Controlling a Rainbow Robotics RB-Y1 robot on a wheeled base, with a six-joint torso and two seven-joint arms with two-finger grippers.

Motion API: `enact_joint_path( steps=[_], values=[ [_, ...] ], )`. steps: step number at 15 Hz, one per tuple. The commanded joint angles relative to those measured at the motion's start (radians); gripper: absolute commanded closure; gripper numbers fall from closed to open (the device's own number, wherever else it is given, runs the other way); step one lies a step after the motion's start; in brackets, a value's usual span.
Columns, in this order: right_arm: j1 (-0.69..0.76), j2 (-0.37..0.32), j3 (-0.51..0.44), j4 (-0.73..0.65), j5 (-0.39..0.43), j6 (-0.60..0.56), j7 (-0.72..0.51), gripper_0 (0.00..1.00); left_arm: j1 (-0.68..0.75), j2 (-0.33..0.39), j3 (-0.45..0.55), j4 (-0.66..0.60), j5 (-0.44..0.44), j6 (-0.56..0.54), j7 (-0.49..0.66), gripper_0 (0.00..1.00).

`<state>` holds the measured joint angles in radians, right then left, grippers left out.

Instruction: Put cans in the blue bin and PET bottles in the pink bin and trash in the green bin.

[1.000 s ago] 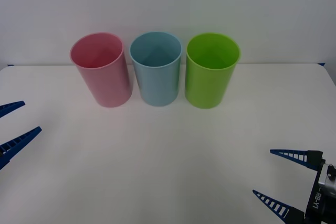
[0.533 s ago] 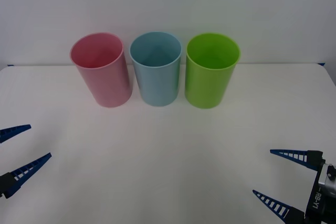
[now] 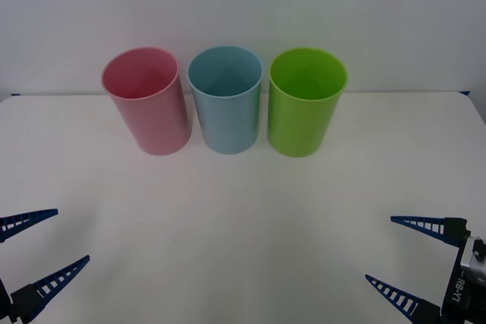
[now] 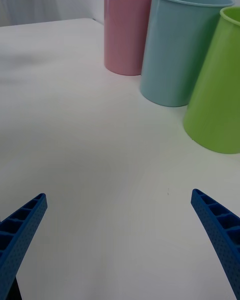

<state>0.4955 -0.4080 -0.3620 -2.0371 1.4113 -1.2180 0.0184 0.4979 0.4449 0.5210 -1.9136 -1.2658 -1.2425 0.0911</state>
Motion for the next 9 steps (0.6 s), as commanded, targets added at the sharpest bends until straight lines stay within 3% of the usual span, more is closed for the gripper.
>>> enact_joint_path(
  steps=[1, 9],
  values=[
    [0.000, 0.000, 0.000, 0.000, 0.000, 0.000, 0.000, 0.00, 0.021, -0.003, -0.009, -0.016, -0.017, 0.002, 0.002, 0.00],
    [0.000, 0.000, 0.000, 0.000, 0.000, 0.000, 0.000, 0.00, 0.016, -0.003, -0.010, -0.021, -0.017, 0.003, -0.004, 0.00]
  ],
)
